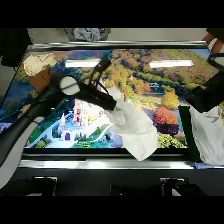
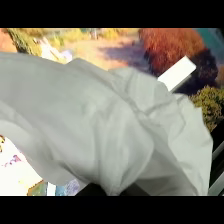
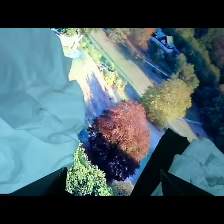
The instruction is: Fold the shirts.
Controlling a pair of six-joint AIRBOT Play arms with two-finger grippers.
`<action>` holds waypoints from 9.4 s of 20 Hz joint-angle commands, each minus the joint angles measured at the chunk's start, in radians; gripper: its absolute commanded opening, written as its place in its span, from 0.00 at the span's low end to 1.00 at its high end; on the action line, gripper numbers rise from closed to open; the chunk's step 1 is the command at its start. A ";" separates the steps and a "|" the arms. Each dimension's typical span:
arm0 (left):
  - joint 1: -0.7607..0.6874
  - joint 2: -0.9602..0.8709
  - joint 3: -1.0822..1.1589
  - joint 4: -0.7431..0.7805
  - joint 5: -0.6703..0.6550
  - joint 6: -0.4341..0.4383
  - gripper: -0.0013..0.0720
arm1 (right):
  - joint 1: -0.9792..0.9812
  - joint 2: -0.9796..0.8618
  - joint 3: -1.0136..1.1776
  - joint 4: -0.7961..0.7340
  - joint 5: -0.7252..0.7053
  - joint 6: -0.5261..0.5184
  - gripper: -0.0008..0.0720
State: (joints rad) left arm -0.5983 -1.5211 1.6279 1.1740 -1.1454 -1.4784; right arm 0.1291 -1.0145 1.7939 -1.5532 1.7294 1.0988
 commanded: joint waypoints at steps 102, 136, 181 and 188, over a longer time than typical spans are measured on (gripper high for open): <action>0.861 -0.091 -0.310 -0.452 0.235 0.196 0.97 | -0.263 -0.669 -0.419 0.737 -0.947 -0.169 0.95; 0.697 -0.018 -0.624 -0.274 0.037 0.092 0.06 | -0.479 -0.574 -0.667 0.518 -0.391 -0.206 0.95; 1.169 0.484 0.509 -0.274 0.317 -0.183 0.05 | -0.268 0.116 0.102 0.048 -0.404 -0.141 0.08; 1.157 0.470 0.432 -0.274 0.296 -0.157 0.05 | -0.268 0.078 0.099 0.051 -0.008 -0.099 0.08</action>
State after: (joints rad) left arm 0.5632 -1.0454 2.1067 0.8978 -0.8379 -1.6463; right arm -0.1387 -0.9085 1.8919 -1.4998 1.5238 0.9646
